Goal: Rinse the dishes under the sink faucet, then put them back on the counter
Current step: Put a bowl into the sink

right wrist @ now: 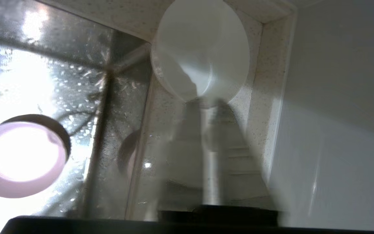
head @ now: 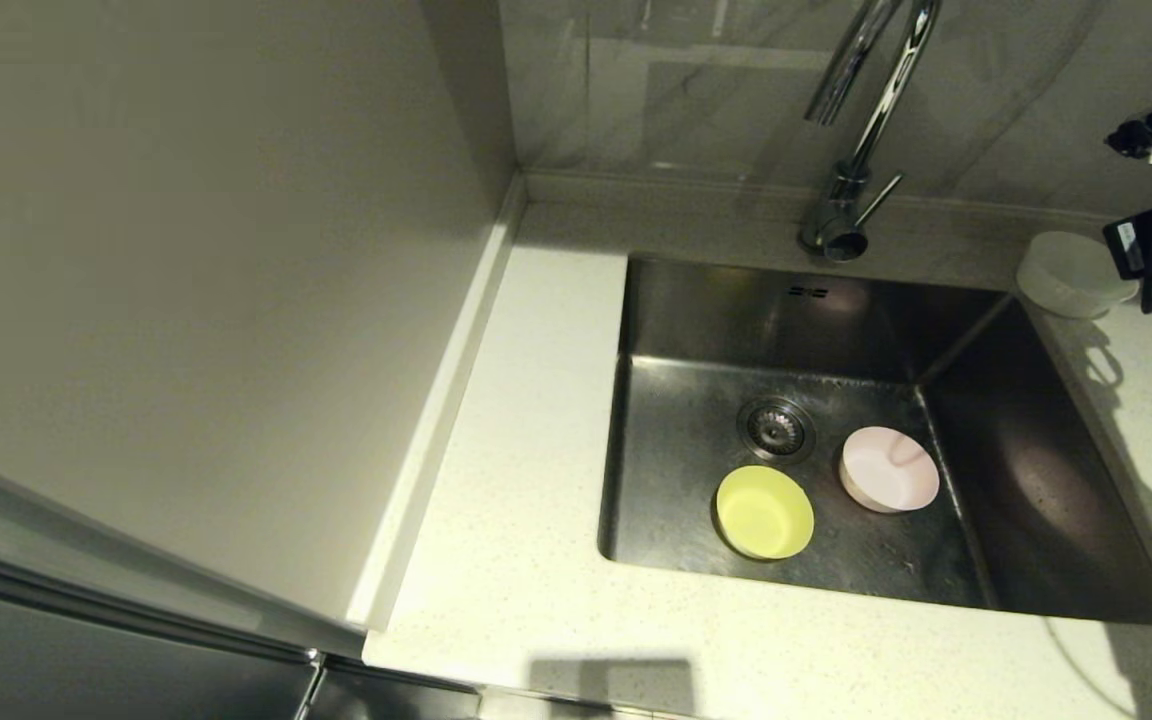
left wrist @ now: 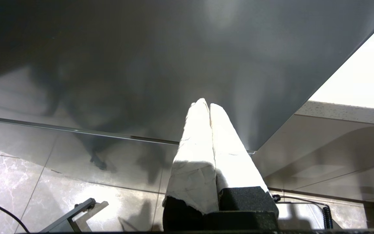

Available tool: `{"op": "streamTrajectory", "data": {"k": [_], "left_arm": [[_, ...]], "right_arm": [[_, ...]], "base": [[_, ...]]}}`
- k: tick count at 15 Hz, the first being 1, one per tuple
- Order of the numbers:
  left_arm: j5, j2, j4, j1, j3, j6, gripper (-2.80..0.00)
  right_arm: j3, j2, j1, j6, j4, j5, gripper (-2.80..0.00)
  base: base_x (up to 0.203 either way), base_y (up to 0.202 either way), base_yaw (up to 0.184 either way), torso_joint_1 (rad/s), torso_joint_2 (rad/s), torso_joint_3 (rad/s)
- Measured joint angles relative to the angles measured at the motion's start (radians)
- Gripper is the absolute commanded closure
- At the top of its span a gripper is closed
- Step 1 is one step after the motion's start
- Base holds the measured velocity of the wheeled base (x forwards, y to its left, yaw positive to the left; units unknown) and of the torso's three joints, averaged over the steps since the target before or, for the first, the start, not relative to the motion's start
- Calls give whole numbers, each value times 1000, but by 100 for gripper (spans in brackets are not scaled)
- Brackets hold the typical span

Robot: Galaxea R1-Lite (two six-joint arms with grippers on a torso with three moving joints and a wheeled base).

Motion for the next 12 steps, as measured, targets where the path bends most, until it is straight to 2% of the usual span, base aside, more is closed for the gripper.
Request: {"op": "streamTrajectory", "data": {"k": [3, 7, 8, 10, 12], "left_arm": [[0, 0, 0, 0, 0, 0, 0], [0, 0, 0, 0, 0, 0, 0], [0, 0, 0, 0, 0, 0, 0], [0, 0, 0, 0, 0, 0, 0], [0, 0, 0, 0, 0, 0, 0]], "right_arm": [[0, 8, 6, 5, 2, 8, -280], [0, 24, 14, -5, -1, 146, -280], [0, 31, 14, -25, -2, 153, -280], [0, 50, 14, -91, -22, 145, -280], [0, 73, 14, -106, -73, 84, -280]], "base": [[0, 0, 0, 0, 0, 0], [0, 0, 0, 0, 0, 0], [0, 0, 0, 0, 0, 0], [0, 0, 0, 0, 0, 0], [0, 0, 0, 0, 0, 0]]}}
